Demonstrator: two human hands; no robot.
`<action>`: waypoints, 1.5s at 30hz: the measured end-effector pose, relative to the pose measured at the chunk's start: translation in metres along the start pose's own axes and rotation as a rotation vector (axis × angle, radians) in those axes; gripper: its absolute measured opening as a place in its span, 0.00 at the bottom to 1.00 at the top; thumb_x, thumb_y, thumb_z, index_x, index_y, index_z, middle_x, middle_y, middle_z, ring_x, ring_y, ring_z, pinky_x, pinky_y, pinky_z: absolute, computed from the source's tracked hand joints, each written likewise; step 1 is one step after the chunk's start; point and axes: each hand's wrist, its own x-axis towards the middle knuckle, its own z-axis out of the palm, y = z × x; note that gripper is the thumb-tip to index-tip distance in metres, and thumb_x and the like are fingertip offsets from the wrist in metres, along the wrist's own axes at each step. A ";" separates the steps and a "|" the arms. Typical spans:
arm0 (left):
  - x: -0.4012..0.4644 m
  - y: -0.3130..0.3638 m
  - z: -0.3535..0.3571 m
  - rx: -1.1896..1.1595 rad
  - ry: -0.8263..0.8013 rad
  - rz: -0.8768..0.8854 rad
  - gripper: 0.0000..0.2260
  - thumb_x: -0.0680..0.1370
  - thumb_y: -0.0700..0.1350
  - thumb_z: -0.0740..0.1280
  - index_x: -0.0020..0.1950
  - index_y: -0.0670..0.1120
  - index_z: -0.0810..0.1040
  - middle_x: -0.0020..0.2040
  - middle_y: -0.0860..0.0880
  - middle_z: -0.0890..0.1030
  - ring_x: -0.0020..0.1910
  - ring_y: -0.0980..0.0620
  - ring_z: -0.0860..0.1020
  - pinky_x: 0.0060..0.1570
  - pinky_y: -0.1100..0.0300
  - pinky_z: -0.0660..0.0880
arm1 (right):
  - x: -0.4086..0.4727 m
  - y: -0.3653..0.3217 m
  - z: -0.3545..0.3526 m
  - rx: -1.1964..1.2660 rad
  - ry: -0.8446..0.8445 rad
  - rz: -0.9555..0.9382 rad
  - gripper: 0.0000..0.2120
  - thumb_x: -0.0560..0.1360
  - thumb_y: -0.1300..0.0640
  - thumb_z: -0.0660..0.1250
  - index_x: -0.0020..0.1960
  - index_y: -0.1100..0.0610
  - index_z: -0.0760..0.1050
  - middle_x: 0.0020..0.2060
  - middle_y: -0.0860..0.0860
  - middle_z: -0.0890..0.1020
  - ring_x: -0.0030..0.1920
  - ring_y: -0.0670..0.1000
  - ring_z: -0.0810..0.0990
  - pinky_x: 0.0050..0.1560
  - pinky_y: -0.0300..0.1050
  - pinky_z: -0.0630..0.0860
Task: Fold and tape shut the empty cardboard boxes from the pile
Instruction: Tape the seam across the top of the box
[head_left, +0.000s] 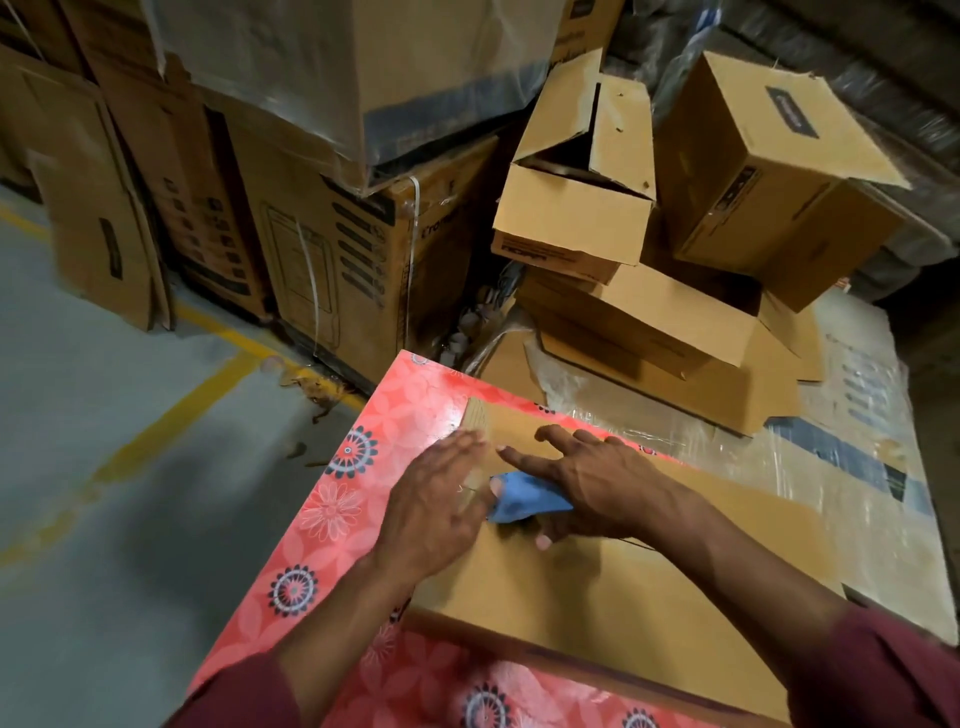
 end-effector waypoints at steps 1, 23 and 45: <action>0.000 0.001 0.000 0.151 -0.194 0.064 0.36 0.82 0.68 0.52 0.82 0.45 0.64 0.82 0.51 0.62 0.82 0.55 0.56 0.81 0.58 0.49 | -0.003 -0.003 -0.005 -0.016 0.016 -0.028 0.47 0.72 0.24 0.63 0.82 0.36 0.45 0.79 0.54 0.57 0.71 0.60 0.68 0.63 0.58 0.74; -0.007 0.005 0.005 0.685 -0.639 0.090 0.63 0.65 0.88 0.40 0.84 0.42 0.38 0.83 0.45 0.33 0.81 0.48 0.30 0.75 0.32 0.30 | -0.061 0.057 0.031 -0.066 -0.177 -0.024 0.30 0.76 0.52 0.66 0.77 0.37 0.67 0.76 0.35 0.68 0.65 0.54 0.78 0.51 0.46 0.73; -0.033 -0.004 0.003 0.654 -0.587 0.369 0.50 0.76 0.80 0.53 0.84 0.42 0.58 0.84 0.43 0.56 0.83 0.46 0.55 0.78 0.45 0.51 | -0.044 -0.015 0.016 -0.080 -0.088 -0.039 0.19 0.74 0.52 0.71 0.64 0.50 0.78 0.57 0.54 0.81 0.55 0.61 0.82 0.45 0.48 0.74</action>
